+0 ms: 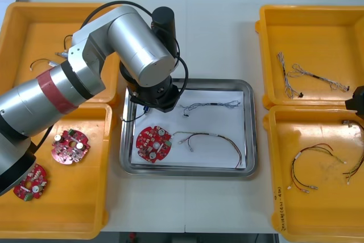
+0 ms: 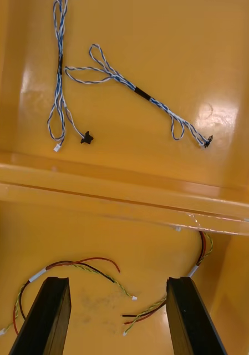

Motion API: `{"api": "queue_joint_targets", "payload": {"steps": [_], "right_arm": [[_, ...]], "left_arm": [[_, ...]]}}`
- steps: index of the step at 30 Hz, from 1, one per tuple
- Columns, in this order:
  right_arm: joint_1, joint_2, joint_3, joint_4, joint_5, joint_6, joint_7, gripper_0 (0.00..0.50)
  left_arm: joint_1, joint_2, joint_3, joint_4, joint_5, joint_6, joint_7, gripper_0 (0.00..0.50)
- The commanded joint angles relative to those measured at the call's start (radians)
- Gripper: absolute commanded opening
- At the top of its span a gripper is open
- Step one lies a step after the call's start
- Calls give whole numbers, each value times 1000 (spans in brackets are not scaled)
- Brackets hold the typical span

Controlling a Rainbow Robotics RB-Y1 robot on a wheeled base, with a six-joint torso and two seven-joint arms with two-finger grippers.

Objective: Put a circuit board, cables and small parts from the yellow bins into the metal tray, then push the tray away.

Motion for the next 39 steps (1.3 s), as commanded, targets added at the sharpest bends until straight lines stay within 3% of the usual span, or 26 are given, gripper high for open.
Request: {"api": "queue_joint_targets", "payload": {"steps": [1, 13, 15, 17, 18, 19, 20, 22, 33, 39], "right_arm": [[30, -39, -42, -35, -13, 3, -43, 500], [80, -17, -69, -39, -40, 3, -73, 500], [84, -11, -71, -39, -33, 3, -77, 500], [98, 3, -66, -39, -17, 3, -85, 500], [103, 4, -65, -39, -13, 3, -88, 500], [109, 12, -65, -39, -7, 3, -94, 500], [115, 18, -65, -39, -6, 3, -97, 500], [124, 24, -63, -39, -6, 3, -114, 500], [149, 24, -69, -39, -27, 3, -168, 500], [149, 24, -69, -39, -32, 3, -180, 500]], "left_arm": [[4, -31, -35, 25, 10, -42, 61, 0], [4, -37, -61, 46, 17, -81, 66, 1], [4, -37, -64, 46, 19, -82, 66, 23], [4, -37, -62, 46, 20, -82, 67, 279], [4, -37, -62, 46, 22, -84, 69, 335], [4, -37, -62, 46, 24, -84, 71, 430], [4, -37, -64, 46, 24, -85, 72, 468], [4, -37, -64, 46, 27, -85, 75, 500], [4, -37, -38, 27, 31, -75, 83, 500], [4, -37, 53, -18, 28, 8, 74, 500]]}}
